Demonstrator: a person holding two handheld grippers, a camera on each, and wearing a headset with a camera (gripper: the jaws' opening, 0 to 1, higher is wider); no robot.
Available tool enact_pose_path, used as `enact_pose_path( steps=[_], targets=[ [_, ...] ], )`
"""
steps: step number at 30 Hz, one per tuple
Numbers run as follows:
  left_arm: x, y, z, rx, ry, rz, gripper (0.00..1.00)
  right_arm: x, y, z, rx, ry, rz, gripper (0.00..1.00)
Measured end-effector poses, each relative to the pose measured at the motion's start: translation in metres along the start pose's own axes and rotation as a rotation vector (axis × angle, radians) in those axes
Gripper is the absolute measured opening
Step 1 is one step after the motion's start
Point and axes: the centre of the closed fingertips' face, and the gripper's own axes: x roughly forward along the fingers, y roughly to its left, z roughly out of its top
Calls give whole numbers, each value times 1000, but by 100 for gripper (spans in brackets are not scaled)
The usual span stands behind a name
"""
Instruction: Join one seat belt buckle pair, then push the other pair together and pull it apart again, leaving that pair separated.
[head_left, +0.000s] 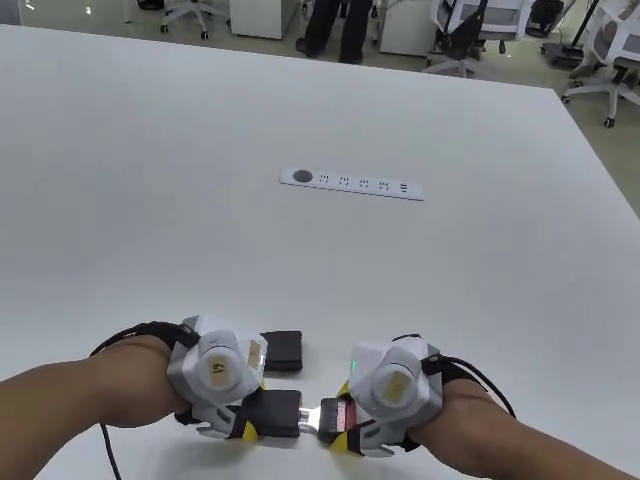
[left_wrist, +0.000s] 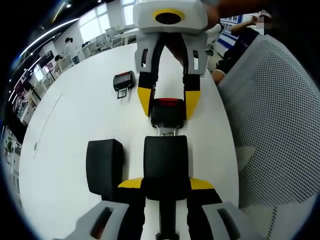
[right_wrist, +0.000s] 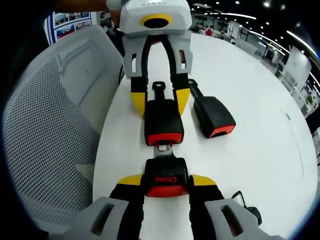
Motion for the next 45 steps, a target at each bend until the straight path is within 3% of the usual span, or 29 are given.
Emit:
enact_pose_path(
  steps=[4,14,21,22,23,24,31,34,45],
  targets=[
    [0,1,-1,-3,-16,3,32,1,-2,0,3,-4,-5,30],
    [1,0,1,27,17,-29,31,5,-1,8,-2,-20,4,30],
    [1,0,0,29,4,-21,31,11,2,14,9,-30,2,30],
    [0,0,-1,23,12,-20,31,7,2,3,57,25,-9,30],
    [1,-1,1,27,4,-22,31,13,1,8,22,-13,1,30],
    [1,-1,0,25,3,-22,31,15,-1,8,14,-17,4,30],
    [1,-2,1,27,11,-25,32,18,-4,7,9,-11,0,30],
    [0,-2,1,42,13,-35,32,16,-5,8,-46,6,-1,30],
    [-1,-3,1,22,-11,-21,31,11,-2,12,-23,10,0,30]
  ],
)
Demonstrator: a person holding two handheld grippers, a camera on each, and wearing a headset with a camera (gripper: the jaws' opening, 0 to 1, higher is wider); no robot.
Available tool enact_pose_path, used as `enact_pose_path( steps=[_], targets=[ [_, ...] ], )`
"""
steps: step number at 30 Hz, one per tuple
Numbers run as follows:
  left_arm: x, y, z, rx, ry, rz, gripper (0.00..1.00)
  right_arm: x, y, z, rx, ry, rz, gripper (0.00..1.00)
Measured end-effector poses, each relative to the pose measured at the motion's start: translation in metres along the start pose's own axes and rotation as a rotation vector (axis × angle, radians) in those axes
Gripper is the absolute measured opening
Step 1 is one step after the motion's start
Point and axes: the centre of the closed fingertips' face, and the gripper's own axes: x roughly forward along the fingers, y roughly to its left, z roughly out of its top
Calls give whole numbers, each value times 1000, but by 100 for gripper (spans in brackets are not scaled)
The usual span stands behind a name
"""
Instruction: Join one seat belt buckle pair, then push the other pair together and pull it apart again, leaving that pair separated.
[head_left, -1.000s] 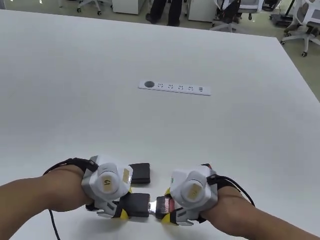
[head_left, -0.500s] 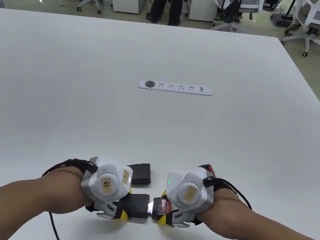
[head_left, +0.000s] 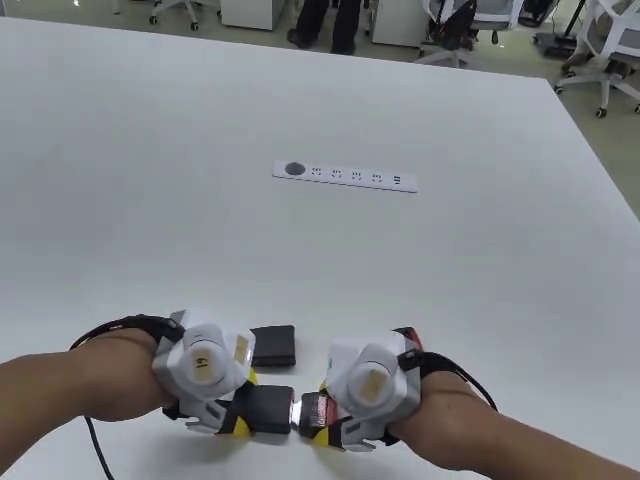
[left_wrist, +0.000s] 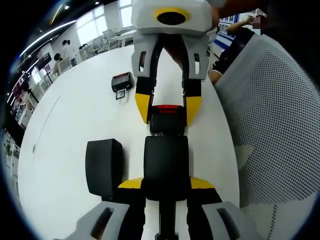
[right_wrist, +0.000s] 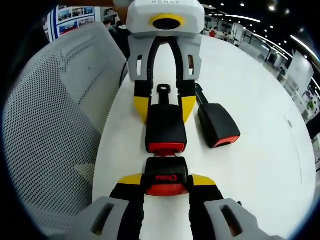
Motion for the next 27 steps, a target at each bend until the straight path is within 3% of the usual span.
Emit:
enact_pose_path(
  steps=[11,17,21,27],
  targets=[
    [1,2,-2,-17,5,7,31,-1,2,0,35,-4,-7,30],
    [1,3,-2,-16,3,-2,31,-3,4,1,20,-9,1,30],
    [2,2,-2,-17,26,3,31,-3,3,-1,5,-13,8,30],
    [2,1,-1,-24,10,-3,31,-2,3,-1,-10,-22,14,30]
  ],
)
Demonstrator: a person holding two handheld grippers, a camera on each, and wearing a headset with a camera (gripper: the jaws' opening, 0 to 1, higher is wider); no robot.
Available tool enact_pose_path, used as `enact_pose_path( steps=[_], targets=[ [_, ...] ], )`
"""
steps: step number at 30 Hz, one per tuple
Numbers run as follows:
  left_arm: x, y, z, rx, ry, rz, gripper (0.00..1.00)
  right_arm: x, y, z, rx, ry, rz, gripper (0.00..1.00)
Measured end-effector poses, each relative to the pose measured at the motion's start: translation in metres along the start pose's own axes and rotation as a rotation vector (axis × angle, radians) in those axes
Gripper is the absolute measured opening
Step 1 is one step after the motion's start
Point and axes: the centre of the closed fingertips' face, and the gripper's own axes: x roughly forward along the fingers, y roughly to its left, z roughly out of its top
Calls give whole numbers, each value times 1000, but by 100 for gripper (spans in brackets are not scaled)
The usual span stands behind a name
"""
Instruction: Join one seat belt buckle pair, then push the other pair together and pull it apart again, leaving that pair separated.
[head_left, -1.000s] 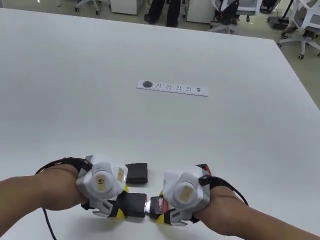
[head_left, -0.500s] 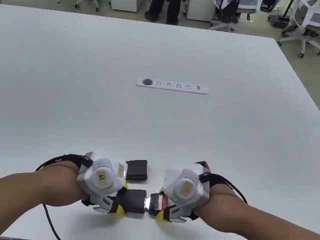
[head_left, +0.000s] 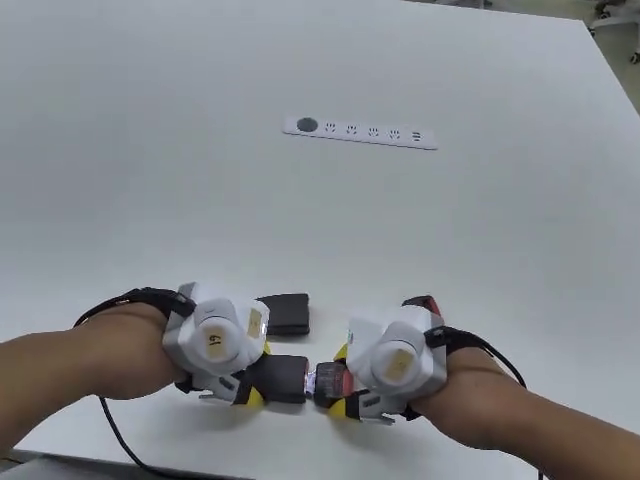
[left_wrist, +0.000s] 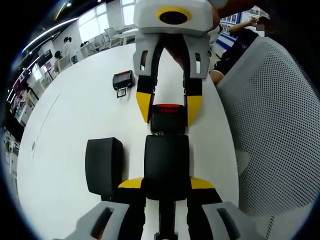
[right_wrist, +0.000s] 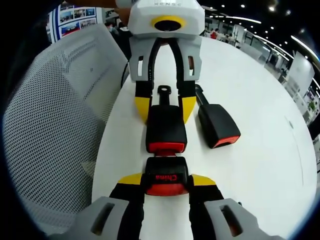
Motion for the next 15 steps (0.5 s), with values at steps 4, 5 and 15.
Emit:
enact_pose_path(
  steps=[4,5,15],
  targets=[
    [0,1,0,5,-11,-1,32,1,-1,0,6,-2,-4,31],
    [0,1,0,3,-15,-2,32,0,-1,1,15,-5,-5,31],
    [1,1,0,-4,0,1,33,0,0,-1,21,-22,-4,33]
  ],
)
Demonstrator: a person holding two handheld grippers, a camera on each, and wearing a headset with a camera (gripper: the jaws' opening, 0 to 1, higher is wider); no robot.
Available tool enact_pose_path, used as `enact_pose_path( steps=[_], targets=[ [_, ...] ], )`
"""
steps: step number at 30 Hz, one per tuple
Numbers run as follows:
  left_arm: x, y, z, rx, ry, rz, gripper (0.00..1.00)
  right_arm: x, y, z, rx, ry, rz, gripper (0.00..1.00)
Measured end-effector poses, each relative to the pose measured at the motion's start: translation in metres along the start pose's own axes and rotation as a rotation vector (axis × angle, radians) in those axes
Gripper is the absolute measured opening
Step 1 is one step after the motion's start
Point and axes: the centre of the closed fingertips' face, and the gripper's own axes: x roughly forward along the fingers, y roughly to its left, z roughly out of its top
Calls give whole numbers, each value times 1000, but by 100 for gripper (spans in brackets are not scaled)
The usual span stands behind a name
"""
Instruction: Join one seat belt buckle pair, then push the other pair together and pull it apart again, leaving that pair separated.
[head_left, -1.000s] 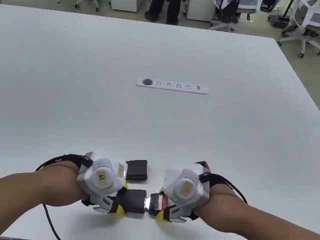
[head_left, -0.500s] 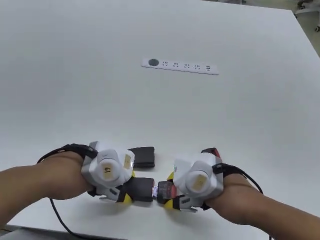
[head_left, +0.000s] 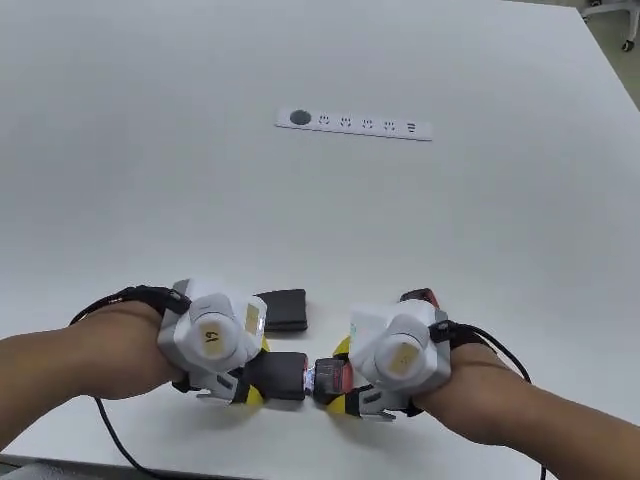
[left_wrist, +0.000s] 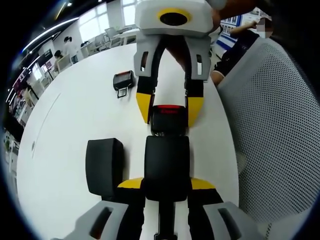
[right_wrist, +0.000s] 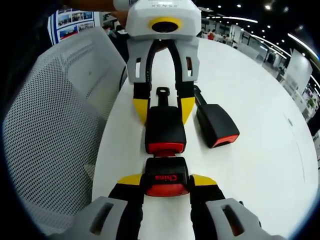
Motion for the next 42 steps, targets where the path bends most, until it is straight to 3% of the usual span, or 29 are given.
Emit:
enact_pose_path(
  steps=[7,8,12,14,18,21,23,25,30,34,38,42],
  targets=[
    [-2,-1,2,5,11,24,34,-1,1,1,4,-4,-8,33],
    [-2,-4,1,34,7,16,36,-3,1,3,3,-9,-10,33],
    [-7,-3,0,20,1,15,42,-8,2,9,-2,-33,-20,33],
    [-13,1,2,5,-9,30,42,-13,1,9,-6,-33,-27,32],
    [-35,6,18,-17,-69,66,42,-26,-6,14,11,-61,-47,33],
    [-45,16,24,-32,-112,87,42,-37,-12,17,12,-75,-64,33],
    [-53,19,33,-31,-117,105,42,-49,-18,20,18,-84,-76,32],
    [-56,32,33,-32,-114,132,42,-55,-26,18,9,-83,-92,33],
    [-54,60,29,-34,-99,165,42,-70,-61,3,-14,-50,-144,33],
    [-45,75,28,-35,-96,164,43,-76,-79,-14,-24,-10,-160,33],
    [-36,83,20,-14,-65,158,46,-77,-90,-37,-47,48,-163,33],
    [-28,81,17,-5,-49,120,45,-74,-98,-50,-50,65,-152,34]
  ],
)
